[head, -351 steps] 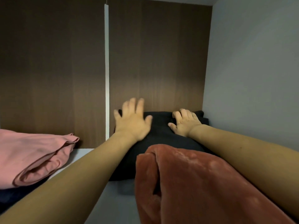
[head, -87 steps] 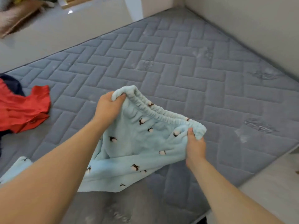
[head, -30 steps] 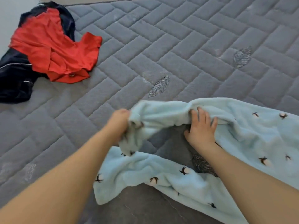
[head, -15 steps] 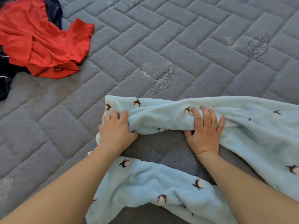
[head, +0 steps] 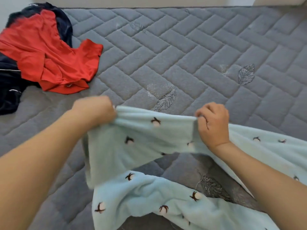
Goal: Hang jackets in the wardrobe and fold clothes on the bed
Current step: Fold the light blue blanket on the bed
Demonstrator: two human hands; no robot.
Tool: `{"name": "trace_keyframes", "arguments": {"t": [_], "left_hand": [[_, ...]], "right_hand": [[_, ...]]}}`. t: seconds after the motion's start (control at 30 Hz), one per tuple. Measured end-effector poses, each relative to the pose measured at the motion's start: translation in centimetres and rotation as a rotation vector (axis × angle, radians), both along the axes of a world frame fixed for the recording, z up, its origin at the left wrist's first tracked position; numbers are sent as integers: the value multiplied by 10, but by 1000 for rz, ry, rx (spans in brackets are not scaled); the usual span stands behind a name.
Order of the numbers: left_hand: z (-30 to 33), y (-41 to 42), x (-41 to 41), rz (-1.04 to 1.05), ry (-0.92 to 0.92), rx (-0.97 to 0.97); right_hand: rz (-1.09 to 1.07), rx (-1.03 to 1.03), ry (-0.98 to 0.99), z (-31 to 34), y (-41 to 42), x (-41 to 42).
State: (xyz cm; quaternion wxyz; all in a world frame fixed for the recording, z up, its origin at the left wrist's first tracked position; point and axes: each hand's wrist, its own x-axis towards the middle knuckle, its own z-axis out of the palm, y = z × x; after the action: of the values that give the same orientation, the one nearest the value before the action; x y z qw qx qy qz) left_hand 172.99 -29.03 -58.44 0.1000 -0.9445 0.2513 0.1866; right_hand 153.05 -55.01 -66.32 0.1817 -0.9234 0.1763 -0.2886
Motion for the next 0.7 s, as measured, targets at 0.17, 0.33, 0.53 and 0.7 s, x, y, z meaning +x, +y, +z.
{"name": "trace_keyframes", "arguments": {"t": [0.17,0.33,0.53,0.7], "left_hand": [[-34,-32,-5,-18,-205,80],[-147,-35,-78,91,352,74],[-186,-32,-87,179,258,53],[-191,-32,-87,178,279,93]], "right_hand": [[26,-50,249,-13,2,11],[58,-9,844,-98,-3,-35],[41,-93,732,-127,-7,-37],[34,-99,708,-127,-6,-36]]}}
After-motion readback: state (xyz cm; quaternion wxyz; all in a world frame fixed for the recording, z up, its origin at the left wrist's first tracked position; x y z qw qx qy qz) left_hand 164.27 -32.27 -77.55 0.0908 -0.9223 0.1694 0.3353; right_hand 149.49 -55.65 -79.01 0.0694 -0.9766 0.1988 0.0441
